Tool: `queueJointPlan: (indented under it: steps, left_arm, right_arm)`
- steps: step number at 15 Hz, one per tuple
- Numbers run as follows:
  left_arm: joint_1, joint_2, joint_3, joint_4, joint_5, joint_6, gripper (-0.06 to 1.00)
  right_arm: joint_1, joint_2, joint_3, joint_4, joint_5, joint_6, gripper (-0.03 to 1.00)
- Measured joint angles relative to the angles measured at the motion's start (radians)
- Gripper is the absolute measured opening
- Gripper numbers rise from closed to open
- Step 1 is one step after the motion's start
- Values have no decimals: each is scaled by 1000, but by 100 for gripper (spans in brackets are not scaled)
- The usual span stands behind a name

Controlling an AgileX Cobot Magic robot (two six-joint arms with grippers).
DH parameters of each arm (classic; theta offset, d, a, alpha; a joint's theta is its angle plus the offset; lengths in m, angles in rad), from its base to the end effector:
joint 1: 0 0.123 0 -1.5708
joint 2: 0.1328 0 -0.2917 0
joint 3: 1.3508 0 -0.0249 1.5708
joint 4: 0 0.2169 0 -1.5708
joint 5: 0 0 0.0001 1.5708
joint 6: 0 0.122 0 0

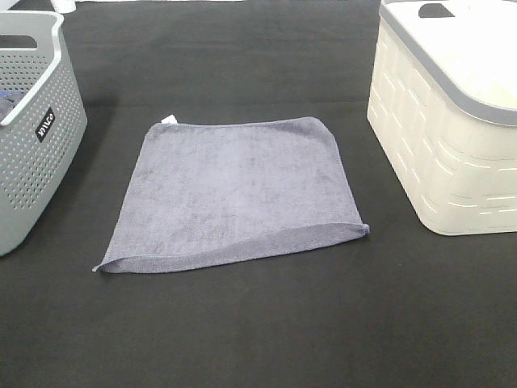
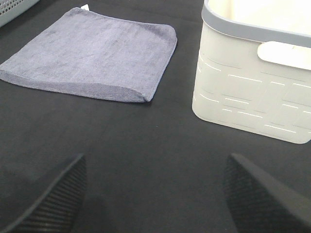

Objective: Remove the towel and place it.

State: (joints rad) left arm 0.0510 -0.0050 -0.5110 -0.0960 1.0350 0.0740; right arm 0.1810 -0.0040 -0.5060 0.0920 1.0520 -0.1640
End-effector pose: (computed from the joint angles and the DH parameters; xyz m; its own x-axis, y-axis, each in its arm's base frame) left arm -0.0138 -0.0108 0.2530 -0.4154 0.0036 -0.9096 0.0344 0.9993 -0.0117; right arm -0.0161 0.0069 0.2497 -0.3980 -0.1924 -0.8970 -0.2991 0.9516 -0.0714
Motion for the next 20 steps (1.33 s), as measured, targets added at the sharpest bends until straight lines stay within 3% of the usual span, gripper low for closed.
queueJointPlan:
  steps: [13, 16, 20]
  left_arm:
    - [0, 0, 0, -32, 2, -10, 70]
    - [0, 0, 0, -32, 2, -10, 70]
    - [0, 0, 0, -32, 2, -12, 70]
  right_arm:
    - [-4, 0, 0, -10, 0, 0, 76]
    - [-81, 0, 0, -10, 0, 0, 76]
    - [-92, 0, 0, -8, 0, 0, 76]
